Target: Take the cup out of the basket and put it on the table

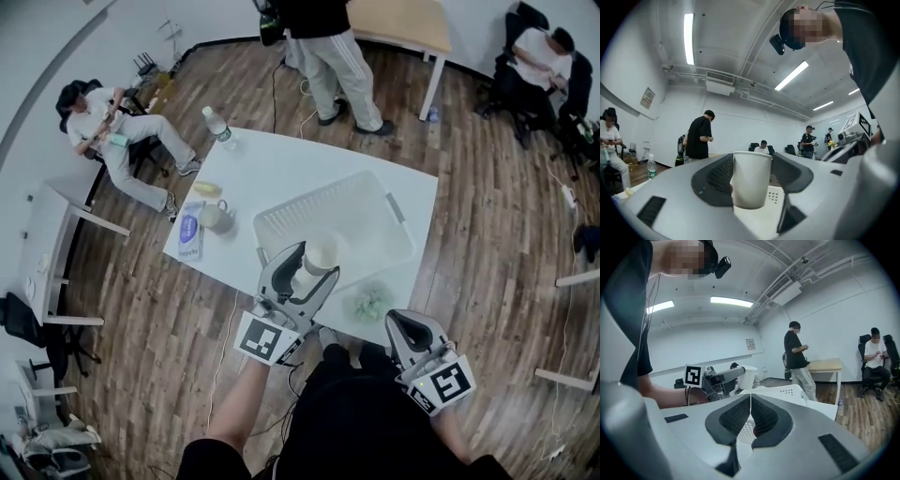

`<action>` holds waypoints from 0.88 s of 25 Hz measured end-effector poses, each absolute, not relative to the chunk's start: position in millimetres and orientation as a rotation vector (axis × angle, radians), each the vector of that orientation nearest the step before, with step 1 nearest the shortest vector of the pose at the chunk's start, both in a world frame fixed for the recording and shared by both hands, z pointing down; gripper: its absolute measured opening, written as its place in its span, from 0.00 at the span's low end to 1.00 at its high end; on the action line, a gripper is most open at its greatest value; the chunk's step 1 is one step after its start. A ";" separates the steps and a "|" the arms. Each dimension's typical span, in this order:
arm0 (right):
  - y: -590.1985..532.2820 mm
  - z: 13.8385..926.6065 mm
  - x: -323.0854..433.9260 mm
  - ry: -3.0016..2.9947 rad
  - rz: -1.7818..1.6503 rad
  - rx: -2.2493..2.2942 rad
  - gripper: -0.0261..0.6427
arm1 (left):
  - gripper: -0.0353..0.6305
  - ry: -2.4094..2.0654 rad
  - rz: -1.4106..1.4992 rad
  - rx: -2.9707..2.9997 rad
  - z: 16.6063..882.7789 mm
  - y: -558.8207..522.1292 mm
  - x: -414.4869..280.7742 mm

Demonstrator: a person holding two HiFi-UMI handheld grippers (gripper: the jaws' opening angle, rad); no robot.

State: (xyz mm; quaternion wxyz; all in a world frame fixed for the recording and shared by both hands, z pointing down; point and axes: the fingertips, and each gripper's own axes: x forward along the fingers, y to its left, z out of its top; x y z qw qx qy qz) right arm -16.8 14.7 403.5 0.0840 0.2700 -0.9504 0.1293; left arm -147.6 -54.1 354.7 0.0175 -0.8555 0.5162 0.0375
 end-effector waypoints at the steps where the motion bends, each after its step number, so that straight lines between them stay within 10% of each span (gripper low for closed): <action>1: 15.6 403.2 -21.6 -2.840 0.384 0.787 0.08 | 0.46 1.643 0.133 -2.629 352.5 -48.3 -156.0; 22: 23.4 415.3 -69.3 -2.775 0.369 0.666 0.08 | 0.46 2.231 0.235 -2.081 410.1 31.9 -319.3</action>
